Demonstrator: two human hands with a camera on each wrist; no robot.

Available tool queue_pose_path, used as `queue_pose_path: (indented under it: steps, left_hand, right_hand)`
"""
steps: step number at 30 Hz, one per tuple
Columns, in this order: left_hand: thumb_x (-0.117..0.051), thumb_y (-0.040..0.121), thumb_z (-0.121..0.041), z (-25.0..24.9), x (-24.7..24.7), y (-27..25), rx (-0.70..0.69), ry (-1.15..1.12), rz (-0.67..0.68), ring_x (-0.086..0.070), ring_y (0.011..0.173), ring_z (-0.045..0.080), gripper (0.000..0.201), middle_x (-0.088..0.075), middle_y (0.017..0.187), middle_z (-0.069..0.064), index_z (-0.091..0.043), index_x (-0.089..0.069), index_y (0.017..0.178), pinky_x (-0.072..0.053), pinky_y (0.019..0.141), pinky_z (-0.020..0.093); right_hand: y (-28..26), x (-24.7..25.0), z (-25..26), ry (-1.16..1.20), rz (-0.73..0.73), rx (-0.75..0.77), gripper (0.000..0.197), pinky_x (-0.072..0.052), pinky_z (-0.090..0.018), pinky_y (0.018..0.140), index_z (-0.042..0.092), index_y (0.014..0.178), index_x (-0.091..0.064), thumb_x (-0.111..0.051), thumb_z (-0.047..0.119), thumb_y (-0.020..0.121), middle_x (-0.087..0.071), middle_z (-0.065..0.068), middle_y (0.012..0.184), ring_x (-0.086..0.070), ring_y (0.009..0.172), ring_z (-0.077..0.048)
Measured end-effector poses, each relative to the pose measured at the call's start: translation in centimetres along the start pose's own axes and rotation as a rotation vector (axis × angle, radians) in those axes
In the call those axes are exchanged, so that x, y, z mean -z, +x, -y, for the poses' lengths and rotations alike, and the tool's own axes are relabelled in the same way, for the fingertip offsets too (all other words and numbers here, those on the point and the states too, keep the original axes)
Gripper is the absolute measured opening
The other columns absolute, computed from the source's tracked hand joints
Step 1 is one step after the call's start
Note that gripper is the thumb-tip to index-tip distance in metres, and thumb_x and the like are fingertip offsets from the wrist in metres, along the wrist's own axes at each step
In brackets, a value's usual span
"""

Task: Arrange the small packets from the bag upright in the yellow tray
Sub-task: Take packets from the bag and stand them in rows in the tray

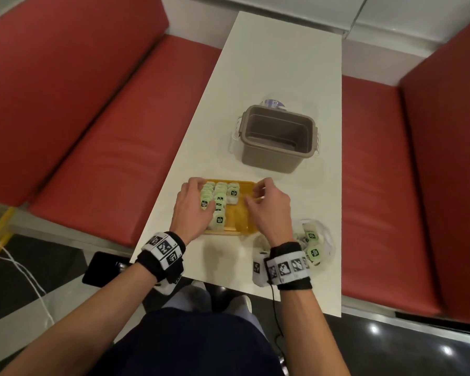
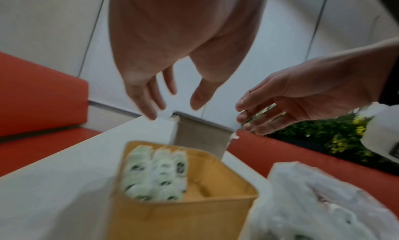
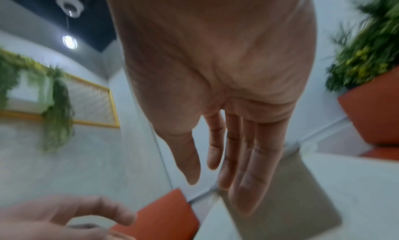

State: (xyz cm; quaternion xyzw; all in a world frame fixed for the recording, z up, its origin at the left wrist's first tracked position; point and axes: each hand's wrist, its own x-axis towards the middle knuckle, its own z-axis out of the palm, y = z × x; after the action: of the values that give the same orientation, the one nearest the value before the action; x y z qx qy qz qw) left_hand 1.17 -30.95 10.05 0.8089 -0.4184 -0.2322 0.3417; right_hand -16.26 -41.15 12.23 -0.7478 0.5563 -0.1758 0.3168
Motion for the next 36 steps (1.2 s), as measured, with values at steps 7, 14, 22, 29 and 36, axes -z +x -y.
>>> queue_pose_path:
  steps: [7,14,22,29,36]
  left_hand:
    - [-0.07,0.099,-0.018,-5.9,-4.7,-4.6,-0.287,-0.133,0.121,-0.06,0.114,0.011,0.018,-0.059,0.121,-0.009,-0.028,-0.066,0.114,-0.055,0.101,0.041]
    - [-0.066,0.101,-0.044,-6.8,-12.9,-9.6,-0.199,0.16,0.377,-0.056,0.127,0.022,0.028,-0.039,0.152,0.002,-0.037,-0.065,0.128,-0.054,0.102,0.043]
    - [-0.07,0.093,-0.004,-5.7,-16.1,-10.9,-0.104,0.196,0.256,-0.064,0.109,0.027,0.036,-0.05,0.134,0.003,-0.014,-0.058,0.125,-0.053,0.095,0.04]
    - [-0.07,0.09,-0.003,-5.6,-15.7,-12.1,-0.076,0.198,0.221,-0.063,0.108,0.021,0.042,-0.049,0.136,0.0,-0.018,-0.059,0.128,-0.053,0.096,0.034]
    - [-0.071,0.094,-0.009,-6.0,-15.7,-12.1,-0.053,0.189,0.225,-0.063,0.114,0.023,0.041,-0.049,0.139,0.0,-0.019,-0.058,0.132,-0.049,0.097,0.033]
  right_hand:
    - [-3.3,8.4,-8.2,-0.09,0.015,-0.07,0.007,-0.058,-0.039,0.084,0.027,0.099,-0.068,-0.069,0.022,0.097,-0.075,0.007,0.092,-0.073,0.086,-0.019]
    - [-5.2,4.8,-13.8,-0.223,0.345,0.122,0.027,-0.059,-0.039,0.087,0.017,0.109,-0.071,-0.071,0.0,0.089,-0.072,-0.001,0.104,-0.069,0.095,-0.021]
    - [-6.7,2.0,-16.7,-0.367,0.322,0.187,0.052,-0.055,-0.047,0.102,0.032,0.135,-0.059,-0.082,0.024,0.088,-0.059,-0.001,0.143,-0.054,0.133,-0.031]
    - [-7.1,2.2,-16.8,-0.42,0.198,0.169,0.033,-0.058,-0.046,0.085,0.029,0.131,-0.068,-0.065,0.025,0.098,-0.064,-0.004,0.133,-0.061,0.12,-0.033]
    - [-7.9,4.4,-15.8,-0.239,0.165,0.165,0.028,-0.057,-0.042,0.09,0.025,0.128,-0.075,-0.061,0.026,0.103,-0.061,0.002,0.14,-0.064,0.121,-0.024]
